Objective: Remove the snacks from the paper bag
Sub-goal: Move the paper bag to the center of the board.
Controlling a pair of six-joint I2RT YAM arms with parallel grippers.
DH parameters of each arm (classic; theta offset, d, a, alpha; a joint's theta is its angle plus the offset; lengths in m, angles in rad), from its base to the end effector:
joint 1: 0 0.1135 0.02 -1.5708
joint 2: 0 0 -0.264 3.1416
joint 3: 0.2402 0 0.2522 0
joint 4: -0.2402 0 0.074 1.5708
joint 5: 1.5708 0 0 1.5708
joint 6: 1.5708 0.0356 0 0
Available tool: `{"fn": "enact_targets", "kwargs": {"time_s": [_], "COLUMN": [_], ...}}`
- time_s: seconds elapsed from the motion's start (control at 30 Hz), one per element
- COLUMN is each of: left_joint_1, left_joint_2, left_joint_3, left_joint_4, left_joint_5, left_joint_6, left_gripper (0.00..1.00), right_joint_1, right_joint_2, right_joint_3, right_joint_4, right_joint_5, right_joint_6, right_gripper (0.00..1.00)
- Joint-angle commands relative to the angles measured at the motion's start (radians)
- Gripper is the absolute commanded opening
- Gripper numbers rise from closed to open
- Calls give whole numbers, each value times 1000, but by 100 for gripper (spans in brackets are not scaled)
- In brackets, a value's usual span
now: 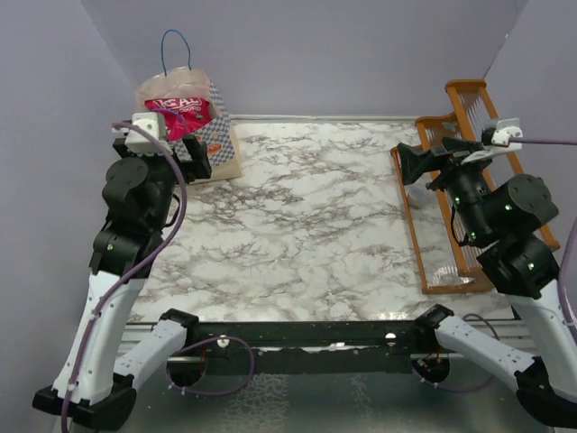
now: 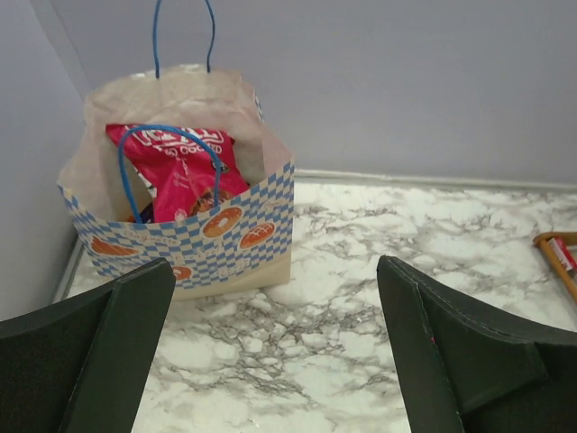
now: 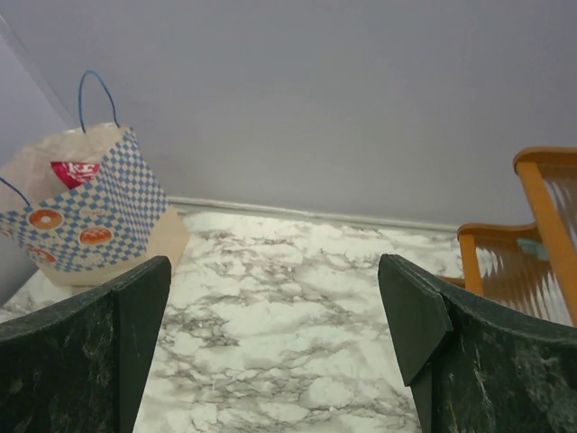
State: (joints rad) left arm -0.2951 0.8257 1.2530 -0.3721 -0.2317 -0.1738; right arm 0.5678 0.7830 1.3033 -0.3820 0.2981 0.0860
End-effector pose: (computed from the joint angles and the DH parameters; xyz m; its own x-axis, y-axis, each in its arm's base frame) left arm 0.1435 -0.0351 0.4697 0.0410 -0.1884 -0.9812 0.0719 0.9801 -0.1851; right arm 0.1090 0.0571 0.4885 0.0927 0.1565 -0.9833 -0.2778 0.9524 0.1254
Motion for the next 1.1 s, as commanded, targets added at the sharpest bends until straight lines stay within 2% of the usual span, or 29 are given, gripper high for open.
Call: {"fn": "enact_targets", "kwargs": {"time_s": [0.0, 0.27, 0.43, 0.6, 0.7, 0.83, 1.07], "left_joint_1": [-15, 8, 101, 194, 241, 287, 308], "left_joint_2": [91, 263, 330, 382, 423, 461, 493], "left_joint_3": [-2, 54, 103, 170, 241, 304, 347], "left_joint_4": [31, -14, -46, -68, -118, -147, -128], "left_joint_5": [29, 99, 181, 133, 67, 9, -9], "left_joint_6": [-15, -55, -140, -248, -348, -522, -771], "left_gripper": [99, 99, 99, 99, 99, 93, 90], "right_joint_1": [-47, -101, -116, -122, -124, -126, -127], "right_joint_2": [60, 134, 145, 143, 139, 140, 125], "right_joint_3": [-31, -115, -160, -171, -178, -178, -186], "right_joint_4": [-3, 49, 60, 66, 84, 91, 94], "right_joint_5": [-73, -265, -356, -393, -424, -440, -430], "right_joint_6": [71, 88, 103, 116, 121, 125, 127], "right_gripper": [99, 99, 99, 99, 99, 99, 99]}}
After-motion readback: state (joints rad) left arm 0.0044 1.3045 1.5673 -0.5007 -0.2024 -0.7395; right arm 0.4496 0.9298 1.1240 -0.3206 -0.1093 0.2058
